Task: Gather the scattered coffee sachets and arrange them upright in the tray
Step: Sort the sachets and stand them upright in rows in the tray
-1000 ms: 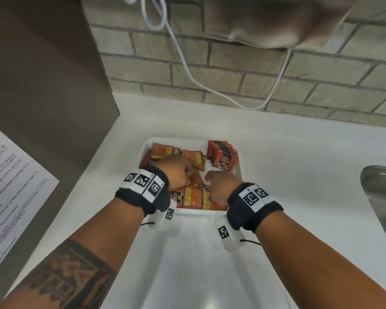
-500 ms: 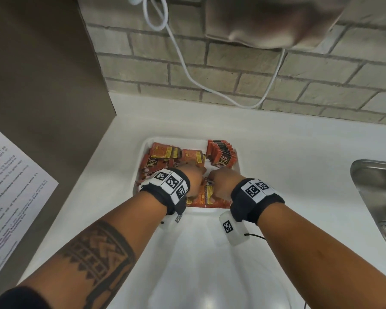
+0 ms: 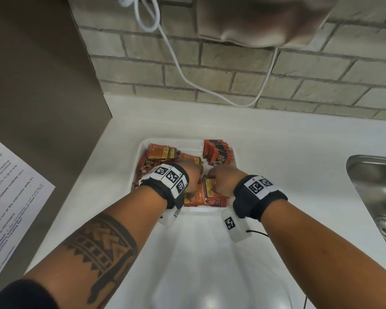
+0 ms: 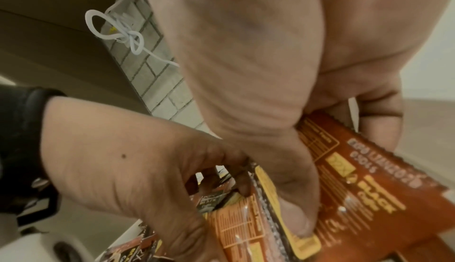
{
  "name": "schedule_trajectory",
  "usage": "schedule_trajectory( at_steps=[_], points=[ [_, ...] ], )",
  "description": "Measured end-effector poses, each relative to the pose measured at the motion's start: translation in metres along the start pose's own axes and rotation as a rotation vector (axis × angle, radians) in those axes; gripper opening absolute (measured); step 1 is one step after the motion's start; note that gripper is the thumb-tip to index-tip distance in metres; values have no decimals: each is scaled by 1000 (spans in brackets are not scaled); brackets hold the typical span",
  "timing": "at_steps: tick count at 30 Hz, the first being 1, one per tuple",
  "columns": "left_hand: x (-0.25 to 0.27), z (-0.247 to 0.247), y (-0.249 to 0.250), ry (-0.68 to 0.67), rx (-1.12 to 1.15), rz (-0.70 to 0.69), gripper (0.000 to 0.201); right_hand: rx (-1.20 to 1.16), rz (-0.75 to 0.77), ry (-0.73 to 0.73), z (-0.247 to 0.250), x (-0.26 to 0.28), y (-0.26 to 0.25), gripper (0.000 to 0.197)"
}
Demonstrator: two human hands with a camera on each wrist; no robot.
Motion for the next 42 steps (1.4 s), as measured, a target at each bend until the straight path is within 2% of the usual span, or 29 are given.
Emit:
schedule_trajectory(
  at_steps=[3,9,12,17,21,24,27,29,32,35,39,42],
  points=[
    [0,0,0,-23,-30,-2,79,-13,12,23,6,2,0,57],
    [6,3,-5,-6,-46,27,63,-83,2,79,17,8,6,52],
    [7,2,-10,-14,-18,27,61,-126,-4,95,21,10,9,53],
    [9,6,-19,8,54,13,63,-193,2,120,26,13,13,40],
    [14,14,-37,73,179,24,65,-291,17,140,29,14,18,10],
    [17,16,-51,88,269,32,63,-381,32,151,34,17,22,19],
    [19,16,-67,98,392,39,45,-555,73,141,35,21,24,13],
    [20,15,-74,113,503,37,40,-805,98,90,27,22,23,8],
    [18,13,-72,118,735,-15,35,-1136,125,1,11,16,17,23],
    [17,12,-64,106,896,-76,25,-1363,112,-42,0,12,10,14],
    [20,12,-62,87,1001,-106,29,-1512,56,-8,-9,9,13,28],
    [25,13,-62,94,1145,-168,40,-1586,46,9,-12,8,12,23]
  ],
)
Point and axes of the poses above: each hand's wrist, its own x-axis away from the middle knuckle, its own z-axis out of the back of the hand, y = z × x, the point moved 8 cm from there along -x, towards the middle knuckle, and after that the axes turned 7 degrees about -x, right-handed, at the moved point
